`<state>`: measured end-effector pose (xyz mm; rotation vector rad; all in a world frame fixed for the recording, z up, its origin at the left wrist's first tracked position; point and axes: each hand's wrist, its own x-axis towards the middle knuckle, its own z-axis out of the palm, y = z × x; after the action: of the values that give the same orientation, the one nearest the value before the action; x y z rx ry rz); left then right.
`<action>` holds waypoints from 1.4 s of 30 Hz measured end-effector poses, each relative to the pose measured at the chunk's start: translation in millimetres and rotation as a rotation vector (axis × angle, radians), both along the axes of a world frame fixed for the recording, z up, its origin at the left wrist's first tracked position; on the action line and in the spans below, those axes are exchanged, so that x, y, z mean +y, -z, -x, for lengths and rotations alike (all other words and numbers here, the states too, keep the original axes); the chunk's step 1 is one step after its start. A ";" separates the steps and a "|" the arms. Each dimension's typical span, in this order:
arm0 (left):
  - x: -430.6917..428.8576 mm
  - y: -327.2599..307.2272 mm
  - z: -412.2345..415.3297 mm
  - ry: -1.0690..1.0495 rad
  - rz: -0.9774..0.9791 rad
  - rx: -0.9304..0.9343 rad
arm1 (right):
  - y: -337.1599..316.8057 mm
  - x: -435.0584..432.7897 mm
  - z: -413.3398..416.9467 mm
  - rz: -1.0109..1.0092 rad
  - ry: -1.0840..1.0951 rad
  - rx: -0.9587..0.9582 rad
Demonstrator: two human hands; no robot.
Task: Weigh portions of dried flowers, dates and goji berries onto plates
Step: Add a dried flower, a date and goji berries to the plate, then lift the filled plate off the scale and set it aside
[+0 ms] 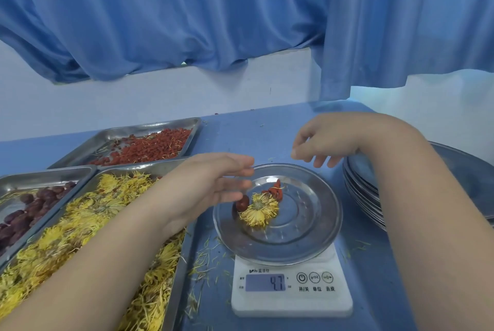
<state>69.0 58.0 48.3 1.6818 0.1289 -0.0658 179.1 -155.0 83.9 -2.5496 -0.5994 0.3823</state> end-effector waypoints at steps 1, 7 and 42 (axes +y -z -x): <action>4.0 1.8 6.6 -0.017 0.021 -0.005 | 2.5 0.4 -1.4 0.030 0.006 0.011; 23.9 11.9 30.3 -0.176 0.160 0.046 | 15.2 -0.5 -8.7 0.130 0.070 0.050; 77.8 -37.7 37.6 -0.089 0.678 -0.083 | 36.0 43.9 -24.1 -0.648 0.176 0.389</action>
<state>31.4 135.8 86.0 0.9986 0.1028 0.0268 203.2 -111.1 47.9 -1.8254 -0.2829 0.5071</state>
